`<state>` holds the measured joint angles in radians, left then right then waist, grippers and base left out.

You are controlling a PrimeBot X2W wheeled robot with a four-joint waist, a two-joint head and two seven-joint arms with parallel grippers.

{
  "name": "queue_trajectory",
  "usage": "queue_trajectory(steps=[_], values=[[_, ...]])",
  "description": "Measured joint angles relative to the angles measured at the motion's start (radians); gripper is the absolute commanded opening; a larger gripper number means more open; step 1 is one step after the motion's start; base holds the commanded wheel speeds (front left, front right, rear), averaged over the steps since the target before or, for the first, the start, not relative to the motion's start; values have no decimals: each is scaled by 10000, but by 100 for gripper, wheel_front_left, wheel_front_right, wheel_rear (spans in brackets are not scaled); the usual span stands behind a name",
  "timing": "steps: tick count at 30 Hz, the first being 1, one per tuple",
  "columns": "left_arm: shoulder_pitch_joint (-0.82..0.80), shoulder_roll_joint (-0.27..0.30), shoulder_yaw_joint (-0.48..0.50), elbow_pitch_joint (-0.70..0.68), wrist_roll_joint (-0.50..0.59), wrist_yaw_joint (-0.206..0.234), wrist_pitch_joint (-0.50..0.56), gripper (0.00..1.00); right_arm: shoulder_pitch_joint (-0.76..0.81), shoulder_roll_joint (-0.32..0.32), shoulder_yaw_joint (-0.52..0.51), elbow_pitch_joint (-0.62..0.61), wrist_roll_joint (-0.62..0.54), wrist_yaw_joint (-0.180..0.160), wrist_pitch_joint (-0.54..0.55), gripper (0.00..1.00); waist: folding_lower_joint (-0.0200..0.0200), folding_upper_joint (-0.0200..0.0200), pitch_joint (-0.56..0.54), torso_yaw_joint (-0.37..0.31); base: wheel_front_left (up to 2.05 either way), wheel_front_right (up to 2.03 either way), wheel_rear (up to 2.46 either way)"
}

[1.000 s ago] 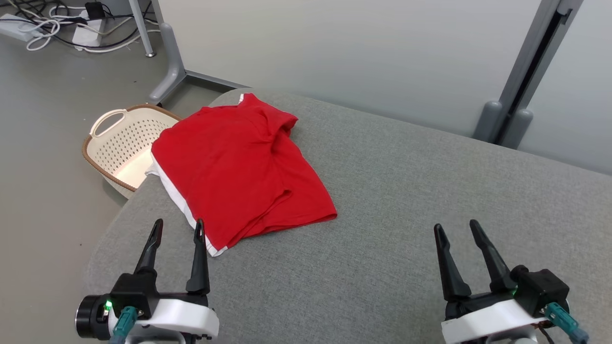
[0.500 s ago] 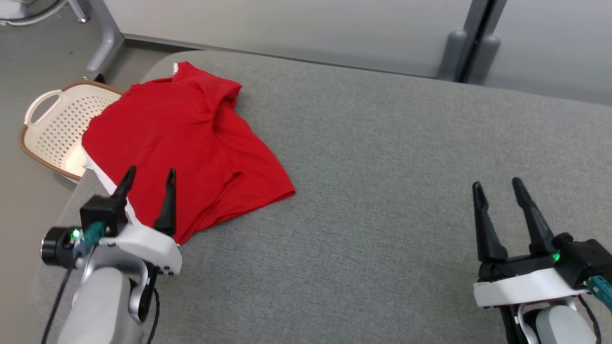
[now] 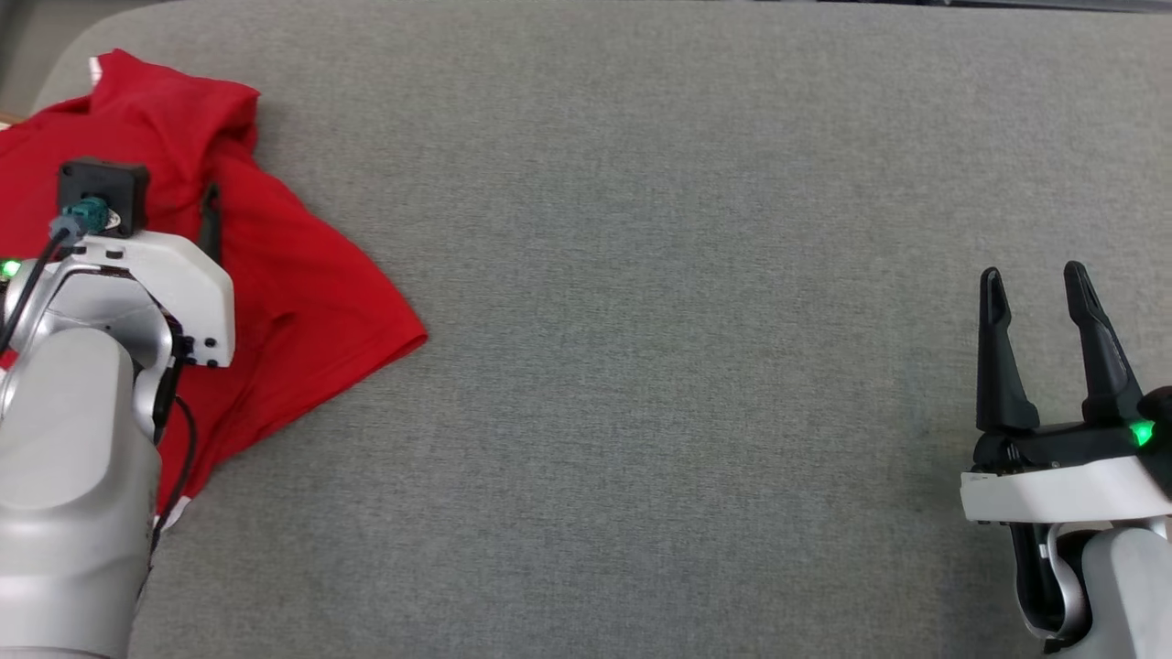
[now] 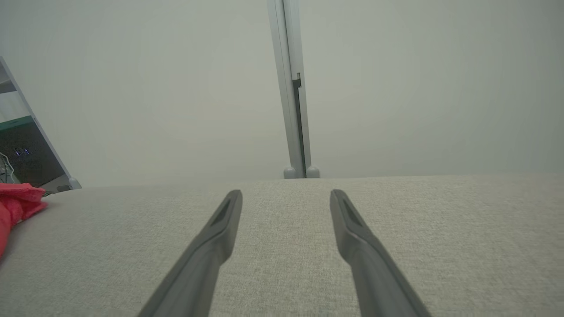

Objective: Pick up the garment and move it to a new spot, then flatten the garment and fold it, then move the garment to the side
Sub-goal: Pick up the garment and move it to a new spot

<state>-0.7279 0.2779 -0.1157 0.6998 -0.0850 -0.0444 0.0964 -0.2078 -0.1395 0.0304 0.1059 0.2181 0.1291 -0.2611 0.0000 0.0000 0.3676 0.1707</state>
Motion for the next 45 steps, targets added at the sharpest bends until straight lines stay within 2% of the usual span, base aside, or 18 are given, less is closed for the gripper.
queue_trajectory(steps=[9, 10, 11, 12, 17, 23, 28, 31, 39, 45], values=[[-715, 598, -88, 1099, 345, 385, 265, 100, -185, 13, 92, 0, 79, 0, 0, 100, 0, 0, 510, -603, 0, 0, 0], [-757, 614, -65, 1220, 345, 468, 261, 53, -185, 12, 96, 2, 84, 0, 0, 100, 0, 0, 542, -640, 0, 0, 0], [-791, 617, -13, 1319, 326, 560, 209, 22, -186, 10, 100, 4, 84, 0, 0, 100, 1, 0, 561, -669, 0, 0, 0], [-822, 631, 15, 1419, 324, 640, 138, 0, -187, 10, 102, 10, 84, 0, 0, 100, 0, 0, 566, -685, 0, 0, 0], [-911, 667, 75, 1737, 249, 899, -460, 0, -177, 15, 44, 127, 84, 0, 0, 100, 0, 0, 384, -638, 0, 0, 0], [-908, 596, 59, 1680, 138, 938, -1407, 0, -66, 157, 71, 290, 82, 0, -2, 100, 0, 0, -123, -488, 0, 0, 0], [-905, 550, 42, 982, -2, 894, -2128, 0, 80, 309, 75, 405, 84, 0, -2, 100, 1, 0, -698, -368, 0, 0, 0], [-898, 387, -15, -73, -111, 880, -2295, 0, 334, 445, 56, 514, 84, 0, -2, 100, 0, 0, -1220, -283, 0, 0, 0], [-655, -282, -512, -2648, -408, 617, -1198, 0, 466, 696, 84, 552, 86, 0, -2, 100, 0, 0, -1977, -421, 0, 0, 0], [-178, -1220, -1271, -4161, -717, 407, -159, 0, 472, 809, 50, 518, 104, 0, 0, 100, 0, 0, -2111, -1012, 0, 0, 0]])
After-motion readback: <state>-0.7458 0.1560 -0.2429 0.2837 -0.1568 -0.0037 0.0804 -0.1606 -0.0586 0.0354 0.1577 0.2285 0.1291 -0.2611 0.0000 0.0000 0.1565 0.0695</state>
